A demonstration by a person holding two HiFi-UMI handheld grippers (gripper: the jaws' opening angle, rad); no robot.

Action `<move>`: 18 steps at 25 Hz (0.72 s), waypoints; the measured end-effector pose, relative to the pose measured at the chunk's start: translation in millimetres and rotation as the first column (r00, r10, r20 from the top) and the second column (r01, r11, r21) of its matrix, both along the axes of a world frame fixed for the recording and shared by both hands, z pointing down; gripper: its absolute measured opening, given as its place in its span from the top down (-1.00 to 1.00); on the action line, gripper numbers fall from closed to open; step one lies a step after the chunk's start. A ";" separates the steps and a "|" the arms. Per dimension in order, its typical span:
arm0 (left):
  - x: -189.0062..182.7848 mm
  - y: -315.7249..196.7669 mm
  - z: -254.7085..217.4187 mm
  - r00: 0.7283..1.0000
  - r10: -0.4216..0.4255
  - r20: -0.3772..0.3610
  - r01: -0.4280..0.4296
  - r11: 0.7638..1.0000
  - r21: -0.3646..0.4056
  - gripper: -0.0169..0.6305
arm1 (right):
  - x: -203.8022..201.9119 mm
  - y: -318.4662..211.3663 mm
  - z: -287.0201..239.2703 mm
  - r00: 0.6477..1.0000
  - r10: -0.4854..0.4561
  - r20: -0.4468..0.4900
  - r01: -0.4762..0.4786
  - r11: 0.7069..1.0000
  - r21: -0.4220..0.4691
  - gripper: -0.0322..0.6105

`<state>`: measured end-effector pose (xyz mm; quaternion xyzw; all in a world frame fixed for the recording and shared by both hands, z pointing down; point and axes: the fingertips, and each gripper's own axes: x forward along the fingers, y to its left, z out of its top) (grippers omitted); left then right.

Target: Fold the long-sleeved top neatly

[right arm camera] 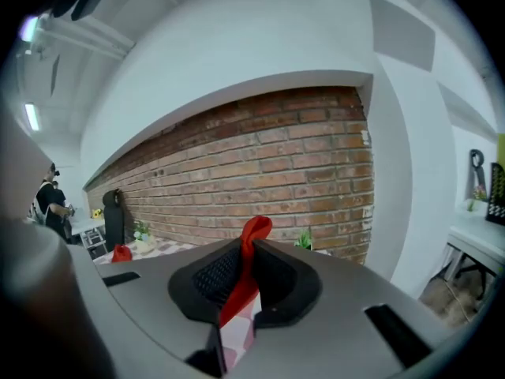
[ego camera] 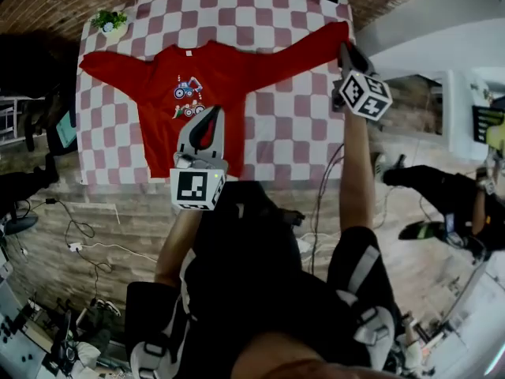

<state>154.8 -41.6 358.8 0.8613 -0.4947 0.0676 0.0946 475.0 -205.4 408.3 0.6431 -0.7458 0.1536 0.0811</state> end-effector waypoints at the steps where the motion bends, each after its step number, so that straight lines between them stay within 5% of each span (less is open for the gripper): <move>1: -7.1 6.4 -2.2 1.000 -0.015 0.000 0.015 1.000 0.000 0.92 | -11.3 5.0 -10.0 1.000 -0.018 -0.009 0.018 1.000 0.016 0.78; 6: -44.1 34.8 -8.3 0.997 -0.049 0.058 0.048 0.998 0.028 0.92 | -68.5 31.7 -50.2 0.993 -0.104 -0.052 0.107 0.991 0.078 0.78; 18: -139.8 81.0 -25.6 0.991 -0.132 0.028 0.131 0.991 0.024 0.92 | -200.7 81.1 -106.5 0.951 -0.261 -0.165 0.287 0.944 0.161 0.78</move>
